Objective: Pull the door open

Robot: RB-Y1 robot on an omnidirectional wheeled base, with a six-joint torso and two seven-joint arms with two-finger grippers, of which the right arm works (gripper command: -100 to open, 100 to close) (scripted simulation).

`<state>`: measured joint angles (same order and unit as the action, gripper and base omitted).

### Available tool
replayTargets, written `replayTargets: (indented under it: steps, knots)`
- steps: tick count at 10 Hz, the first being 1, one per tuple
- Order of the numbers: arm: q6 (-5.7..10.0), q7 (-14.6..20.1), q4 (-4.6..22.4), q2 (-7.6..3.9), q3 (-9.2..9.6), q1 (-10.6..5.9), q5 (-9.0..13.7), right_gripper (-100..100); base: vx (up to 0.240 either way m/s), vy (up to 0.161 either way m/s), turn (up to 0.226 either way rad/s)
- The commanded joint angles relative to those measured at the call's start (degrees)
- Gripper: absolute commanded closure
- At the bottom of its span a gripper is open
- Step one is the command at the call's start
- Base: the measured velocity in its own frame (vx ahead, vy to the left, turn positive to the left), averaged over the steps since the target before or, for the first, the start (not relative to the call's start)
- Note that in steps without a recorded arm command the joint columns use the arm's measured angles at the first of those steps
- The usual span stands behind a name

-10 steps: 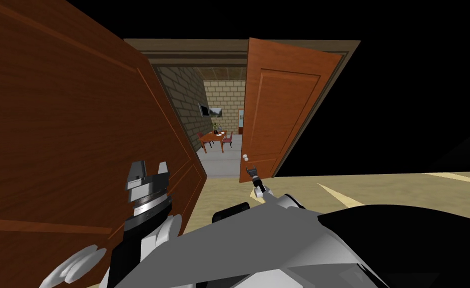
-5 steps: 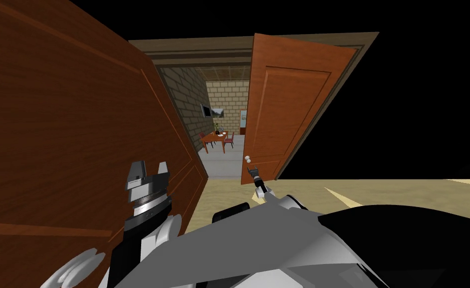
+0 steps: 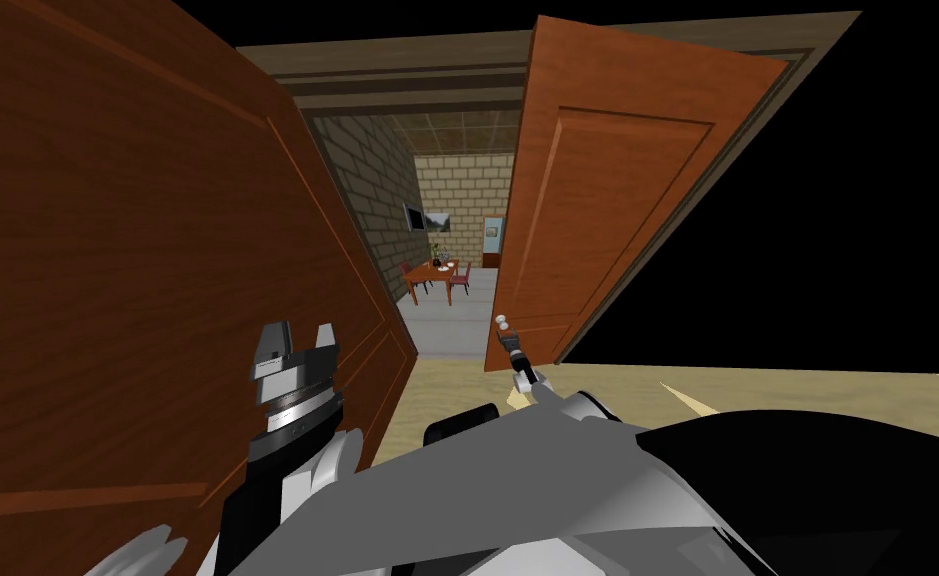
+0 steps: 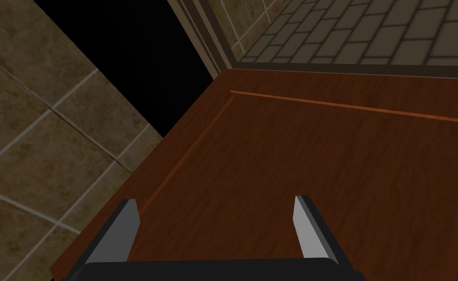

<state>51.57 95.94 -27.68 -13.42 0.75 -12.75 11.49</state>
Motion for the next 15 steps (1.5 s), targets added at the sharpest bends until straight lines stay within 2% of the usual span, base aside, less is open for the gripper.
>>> replayTargets:
  steps: [1,2,3,4,7,8,10,11,12,15]
  knots:
    - [0.71,0.1,2.9,-0.04,0.03,-0.44,0.0,-100,-0.023,-0.005,-0.001]
    - [0.71,0.1,4.2,-0.04,0.03,-0.44,0.0,-100,-0.019,-0.005,-0.001]
    - [1.34,1.3,4.5,-1.40,-0.32,0.32,0.3,-100,0.085,0.014,0.131]
    - [1.55,1.7,4.6,-1.84,-0.43,0.57,0.4,-100,0.170,0.018,0.113]
    - [1.55,1.7,4.6,-1.84,-0.43,0.57,0.4,-100,0.062,0.007,0.002]
    - [2.26,3.0,4.9,-3.37,-0.83,1.43,0.7,-100,0.115,0.022,0.165]
    - [2.40,3.3,5.0,-3.67,-0.90,1.60,0.8,-100,0.143,0.013,0.053]
    - [2.95,3.4,6.0,-3.58,-0.85,1.02,0.7,-100,0.035,-0.008,-0.003]
    - [2.95,3.4,6.0,-3.58,-0.85,1.02,0.7,100,0.000,-0.001,-0.013]
    - [2.95,3.4,6.0,-3.58,-0.85,1.02,0.7,100,-0.009,-0.002,0.005]
